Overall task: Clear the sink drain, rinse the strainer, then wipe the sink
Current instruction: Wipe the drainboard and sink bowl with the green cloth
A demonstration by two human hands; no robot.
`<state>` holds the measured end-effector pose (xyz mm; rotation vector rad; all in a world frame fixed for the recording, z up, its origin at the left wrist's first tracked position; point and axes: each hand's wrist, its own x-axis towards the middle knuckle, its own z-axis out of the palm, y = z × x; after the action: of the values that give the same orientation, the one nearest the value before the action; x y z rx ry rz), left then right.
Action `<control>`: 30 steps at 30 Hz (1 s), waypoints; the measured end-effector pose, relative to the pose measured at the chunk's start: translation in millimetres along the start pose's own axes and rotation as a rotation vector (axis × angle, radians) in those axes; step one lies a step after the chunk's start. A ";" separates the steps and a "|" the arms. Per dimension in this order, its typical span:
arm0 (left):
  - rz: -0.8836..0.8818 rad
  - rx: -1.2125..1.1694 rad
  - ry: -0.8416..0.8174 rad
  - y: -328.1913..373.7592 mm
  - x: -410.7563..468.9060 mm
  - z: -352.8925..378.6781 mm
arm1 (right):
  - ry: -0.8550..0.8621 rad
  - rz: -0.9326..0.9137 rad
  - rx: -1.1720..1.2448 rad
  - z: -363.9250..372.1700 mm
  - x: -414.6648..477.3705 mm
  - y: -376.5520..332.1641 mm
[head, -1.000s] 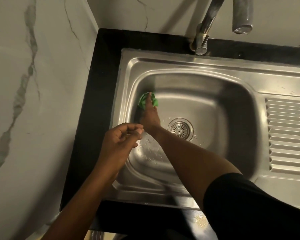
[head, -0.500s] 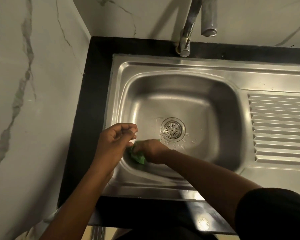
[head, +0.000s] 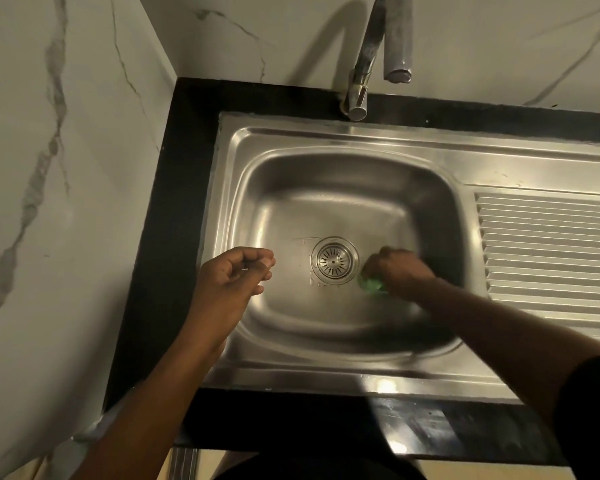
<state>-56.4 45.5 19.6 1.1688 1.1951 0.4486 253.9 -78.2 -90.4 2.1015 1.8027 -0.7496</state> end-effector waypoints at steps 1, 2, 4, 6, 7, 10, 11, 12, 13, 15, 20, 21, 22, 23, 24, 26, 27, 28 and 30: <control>-0.001 0.002 -0.002 -0.9 0.3 0.3 | 0.045 0.067 0.055 -5.7 4.7 10.2; -0.002 0.001 -0.004 -1.8 0.6 0.6 | 0.096 0.120 0.095 -11.6 9.9 17.7; -0.001 0.006 -0.004 -3.8 0.6 0.4 | 0.209 0.220 0.174 -19.0 21.8 27.3; -0.002 0.013 -0.003 -5.7 0.4 0.2 | 0.236 0.293 0.234 -19.3 31.6 29.7; -0.005 0.012 -0.005 -6.1 0.1 0.2 | 0.206 0.310 0.234 -16.9 33.6 26.8; -0.004 -0.008 -0.010 -5.8 0.0 1.3 | 0.114 0.309 0.187 -2.7 26.7 6.5; -0.001 -0.010 -0.011 -5.0 0.2 1.6 | 0.086 0.300 0.189 3.0 22.7 -2.9; 0.001 -0.010 -0.014 -4.3 0.8 2.1 | 0.052 0.289 0.207 9.0 18.4 -13.9; 0.002 -0.009 -0.019 -3.5 1.5 2.8 | 0.011 0.271 0.232 14.9 14.3 -25.7; 0.000 -0.003 -0.027 -2.3 2.6 6.4 | -0.054 0.204 0.281 27.3 7.7 -51.5; 0.004 0.022 -0.034 -0.9 5.3 15.0 | -0.049 -0.039 0.262 41.9 18.3 -103.9; 0.006 0.030 -0.037 -1.3 6.0 15.0 | -0.023 -0.071 0.242 40.9 24.5 -109.3; 0.005 0.035 -0.039 -1.7 6.8 14.7 | 0.004 -0.095 0.216 39.3 31.0 -113.5; 0.002 0.035 -0.041 -2.2 7.1 13.5 | 0.034 -0.112 0.194 36.9 38.1 -116.8; 0.000 0.034 -0.043 -2.6 7.6 12.6 | 0.065 -0.120 0.180 33.6 45.1 -119.3; -0.001 0.038 -0.044 -4.3 8.1 10.1 | 0.123 -0.130 0.165 25.8 60.6 -120.7; -0.002 0.039 -0.041 -5.0 8.1 8.6 | 0.146 -0.132 0.161 21.4 68.8 -119.6; -0.005 0.034 -0.037 -5.5 8.2 7.0 | 0.162 -0.122 0.162 16.3 76.8 -116.8; -0.010 0.014 -0.023 -5.8 8.4 3.5 | 0.186 -0.052 0.185 4.7 91.4 -105.6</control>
<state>-51.8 48.3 10.2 1.1774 1.1850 0.4187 158.4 15.4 -131.0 2.3191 1.9572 -0.7847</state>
